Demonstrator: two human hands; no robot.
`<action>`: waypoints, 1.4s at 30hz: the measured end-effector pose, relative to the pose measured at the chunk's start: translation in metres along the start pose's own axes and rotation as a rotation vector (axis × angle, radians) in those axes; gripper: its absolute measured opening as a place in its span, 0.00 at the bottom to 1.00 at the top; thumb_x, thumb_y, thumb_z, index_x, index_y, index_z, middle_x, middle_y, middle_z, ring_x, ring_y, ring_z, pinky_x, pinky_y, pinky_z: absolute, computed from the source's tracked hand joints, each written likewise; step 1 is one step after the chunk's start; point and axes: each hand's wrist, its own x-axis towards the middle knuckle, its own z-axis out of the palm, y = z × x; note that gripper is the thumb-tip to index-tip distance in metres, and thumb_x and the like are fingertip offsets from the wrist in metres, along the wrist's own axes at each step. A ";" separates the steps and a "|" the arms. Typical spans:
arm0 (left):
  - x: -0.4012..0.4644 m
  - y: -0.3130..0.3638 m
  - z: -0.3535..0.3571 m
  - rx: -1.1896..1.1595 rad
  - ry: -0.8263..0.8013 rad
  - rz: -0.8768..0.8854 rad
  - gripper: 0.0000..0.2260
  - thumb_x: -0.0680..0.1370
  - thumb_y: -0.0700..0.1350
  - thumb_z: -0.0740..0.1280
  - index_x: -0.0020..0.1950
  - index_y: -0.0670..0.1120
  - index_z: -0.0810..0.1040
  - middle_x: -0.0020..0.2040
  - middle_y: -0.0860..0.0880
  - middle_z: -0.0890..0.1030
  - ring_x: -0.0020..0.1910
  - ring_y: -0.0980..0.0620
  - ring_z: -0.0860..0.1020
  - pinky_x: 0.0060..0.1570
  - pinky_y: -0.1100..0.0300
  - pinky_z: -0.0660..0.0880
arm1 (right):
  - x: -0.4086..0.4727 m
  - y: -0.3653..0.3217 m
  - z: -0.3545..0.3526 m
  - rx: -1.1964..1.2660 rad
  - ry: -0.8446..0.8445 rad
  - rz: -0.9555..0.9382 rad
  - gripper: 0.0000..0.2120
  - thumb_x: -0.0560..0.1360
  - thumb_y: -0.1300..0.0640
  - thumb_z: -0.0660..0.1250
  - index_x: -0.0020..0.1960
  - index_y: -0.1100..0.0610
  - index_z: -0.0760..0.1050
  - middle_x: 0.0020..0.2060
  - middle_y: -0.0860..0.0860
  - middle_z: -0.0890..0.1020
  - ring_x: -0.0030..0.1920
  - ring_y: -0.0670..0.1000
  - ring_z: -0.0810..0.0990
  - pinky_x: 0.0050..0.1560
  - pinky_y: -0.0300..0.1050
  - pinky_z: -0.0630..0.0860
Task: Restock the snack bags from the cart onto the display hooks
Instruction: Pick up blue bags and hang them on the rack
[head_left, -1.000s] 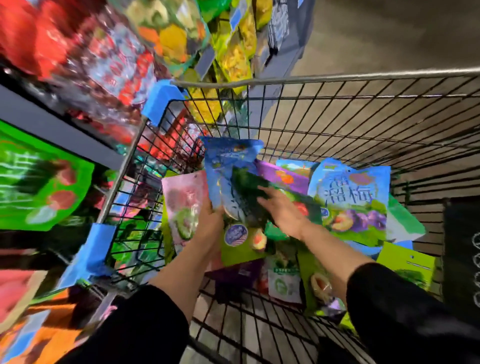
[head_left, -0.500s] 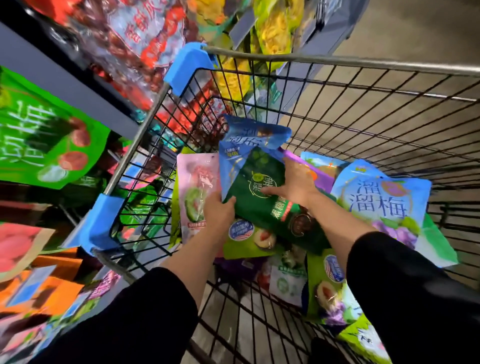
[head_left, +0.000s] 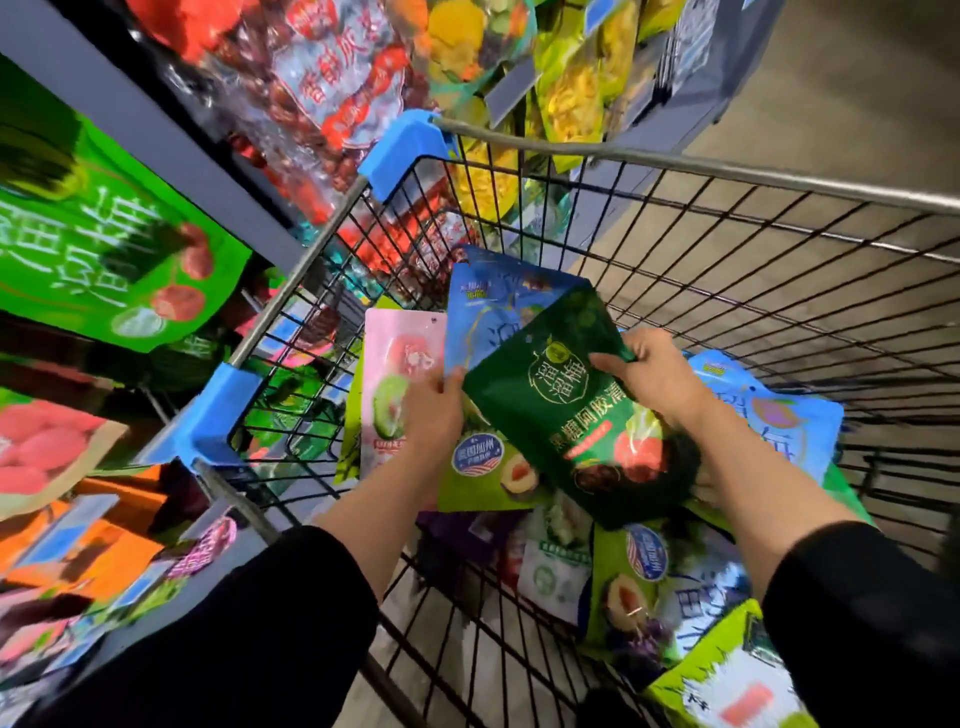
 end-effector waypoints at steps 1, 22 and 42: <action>-0.003 0.008 -0.004 -0.040 0.021 0.027 0.12 0.81 0.43 0.62 0.37 0.45 0.72 0.29 0.49 0.70 0.29 0.54 0.67 0.31 0.60 0.64 | -0.008 -0.006 -0.005 0.024 0.053 -0.021 0.16 0.76 0.60 0.68 0.34 0.69 0.71 0.25 0.57 0.71 0.28 0.45 0.66 0.33 0.42 0.62; -0.167 0.060 -0.282 -0.530 0.550 0.555 0.14 0.80 0.46 0.62 0.33 0.47 0.70 0.31 0.48 0.70 0.36 0.50 0.67 0.37 0.53 0.64 | -0.219 -0.288 0.070 0.317 0.782 -0.596 0.22 0.73 0.48 0.69 0.37 0.67 0.69 0.32 0.62 0.71 0.37 0.50 0.65 0.38 0.55 0.65; -0.330 -0.130 -0.541 -0.524 1.357 0.473 0.18 0.79 0.45 0.63 0.30 0.43 0.64 0.27 0.48 0.64 0.28 0.58 0.59 0.30 0.58 0.57 | -0.357 -0.464 0.396 0.246 0.290 -0.959 0.25 0.77 0.57 0.67 0.30 0.50 0.54 0.28 0.44 0.59 0.33 0.50 0.60 0.36 0.41 0.53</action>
